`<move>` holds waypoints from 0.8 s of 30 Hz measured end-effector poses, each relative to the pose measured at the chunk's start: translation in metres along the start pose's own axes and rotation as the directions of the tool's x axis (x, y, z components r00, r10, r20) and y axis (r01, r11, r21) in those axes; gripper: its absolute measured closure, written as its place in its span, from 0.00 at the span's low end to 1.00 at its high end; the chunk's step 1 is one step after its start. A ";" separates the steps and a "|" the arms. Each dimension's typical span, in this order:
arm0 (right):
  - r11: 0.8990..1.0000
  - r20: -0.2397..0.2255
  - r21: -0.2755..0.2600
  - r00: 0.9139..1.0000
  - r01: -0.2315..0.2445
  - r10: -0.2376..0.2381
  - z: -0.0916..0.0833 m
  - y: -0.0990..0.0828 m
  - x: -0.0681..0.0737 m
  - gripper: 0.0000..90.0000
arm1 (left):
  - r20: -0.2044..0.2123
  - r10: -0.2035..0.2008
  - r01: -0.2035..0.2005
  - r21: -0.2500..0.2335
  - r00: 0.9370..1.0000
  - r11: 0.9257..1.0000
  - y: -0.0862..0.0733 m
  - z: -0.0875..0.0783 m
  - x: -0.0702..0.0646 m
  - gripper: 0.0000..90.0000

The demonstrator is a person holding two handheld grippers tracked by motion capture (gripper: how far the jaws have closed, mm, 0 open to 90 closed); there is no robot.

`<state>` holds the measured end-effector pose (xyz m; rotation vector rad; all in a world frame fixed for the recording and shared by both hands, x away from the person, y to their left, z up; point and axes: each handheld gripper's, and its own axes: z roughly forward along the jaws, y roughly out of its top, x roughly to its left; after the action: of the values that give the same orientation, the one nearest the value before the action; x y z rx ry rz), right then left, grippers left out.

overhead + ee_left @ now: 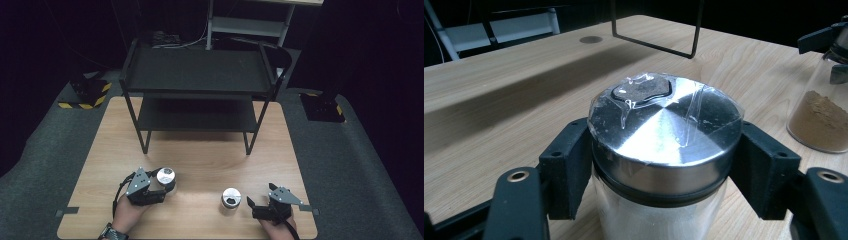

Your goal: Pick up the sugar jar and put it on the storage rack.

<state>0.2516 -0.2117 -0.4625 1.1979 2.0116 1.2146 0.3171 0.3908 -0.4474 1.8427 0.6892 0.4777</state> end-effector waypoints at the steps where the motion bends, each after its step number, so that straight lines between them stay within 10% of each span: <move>1: 1.000 -0.001 -0.001 1.000 -0.001 0.001 0.000 0.000 0.000 0.00 | 0.002 -0.002 0.002 -0.001 1.000 1.000 0.000 0.000 0.000 0.35; 24: 1.000 -0.007 -0.002 1.000 -0.002 0.002 0.000 0.000 -0.002 0.00 | 0.000 -0.019 0.019 -0.037 1.000 0.999 0.006 -0.009 -0.001 0.39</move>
<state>0.2522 -0.2132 -0.4629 1.1965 2.0144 1.2235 0.3121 0.3943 -0.4386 1.7999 0.6930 0.4750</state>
